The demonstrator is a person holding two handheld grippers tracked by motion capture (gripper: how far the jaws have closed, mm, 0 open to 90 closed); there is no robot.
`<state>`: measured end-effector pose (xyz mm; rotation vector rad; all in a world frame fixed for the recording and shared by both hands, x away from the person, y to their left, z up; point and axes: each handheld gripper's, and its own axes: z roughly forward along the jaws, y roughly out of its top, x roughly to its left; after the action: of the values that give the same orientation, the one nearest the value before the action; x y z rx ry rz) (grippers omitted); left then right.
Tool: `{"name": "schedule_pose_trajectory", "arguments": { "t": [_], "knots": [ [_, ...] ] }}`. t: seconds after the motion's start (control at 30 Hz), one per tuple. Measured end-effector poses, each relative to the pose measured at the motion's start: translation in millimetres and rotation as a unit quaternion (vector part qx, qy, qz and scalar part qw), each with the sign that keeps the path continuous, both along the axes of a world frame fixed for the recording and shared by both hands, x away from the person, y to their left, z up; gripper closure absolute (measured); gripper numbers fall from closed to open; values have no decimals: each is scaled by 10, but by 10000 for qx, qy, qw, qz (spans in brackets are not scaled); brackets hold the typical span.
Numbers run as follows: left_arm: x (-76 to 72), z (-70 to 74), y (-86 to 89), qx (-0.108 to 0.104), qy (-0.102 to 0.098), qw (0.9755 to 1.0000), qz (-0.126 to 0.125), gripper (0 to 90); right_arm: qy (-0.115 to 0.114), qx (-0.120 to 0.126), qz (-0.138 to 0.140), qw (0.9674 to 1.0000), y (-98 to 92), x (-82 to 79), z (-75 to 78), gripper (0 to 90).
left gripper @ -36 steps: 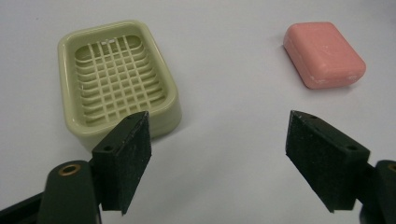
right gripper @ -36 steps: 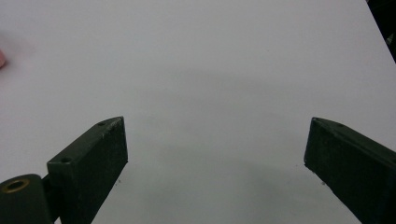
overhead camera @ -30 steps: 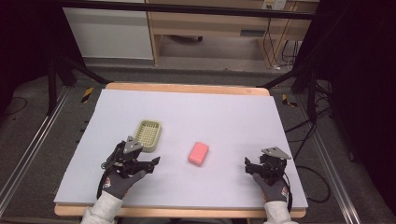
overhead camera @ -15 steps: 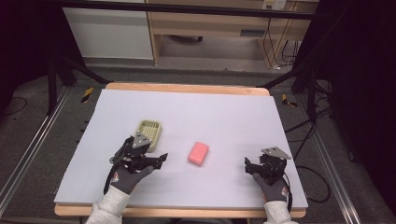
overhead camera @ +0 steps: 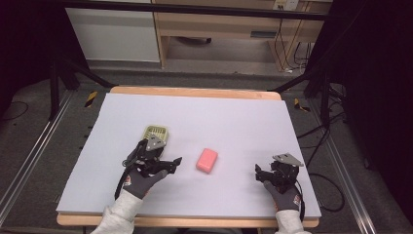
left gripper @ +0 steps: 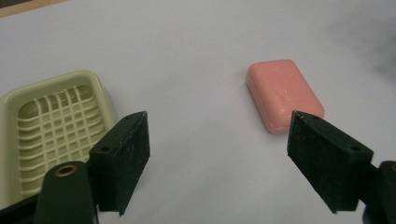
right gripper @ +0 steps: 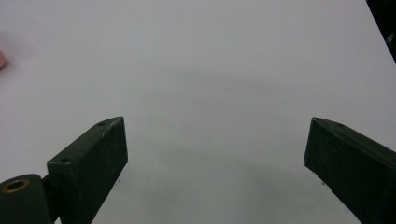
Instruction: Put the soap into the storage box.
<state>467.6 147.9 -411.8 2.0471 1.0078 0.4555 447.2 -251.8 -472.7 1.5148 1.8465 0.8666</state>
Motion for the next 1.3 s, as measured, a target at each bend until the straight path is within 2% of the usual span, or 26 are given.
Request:
{"name": "schedule_pose_trajectory", "arguments": {
  "t": [0.67,1.03,1.3],
  "knots": [
    [128,6,-210,42,81,9999,-68,203,27,21,7,10000,8,7,-4,64],
    [212,25,-349,143,130,9997,-138,197,35,42,7,10000,2,9,-2,65],
    [255,-14,-471,213,160,9995,-172,194,32,50,7,10000,2,11,-1,65]
  ]
}}
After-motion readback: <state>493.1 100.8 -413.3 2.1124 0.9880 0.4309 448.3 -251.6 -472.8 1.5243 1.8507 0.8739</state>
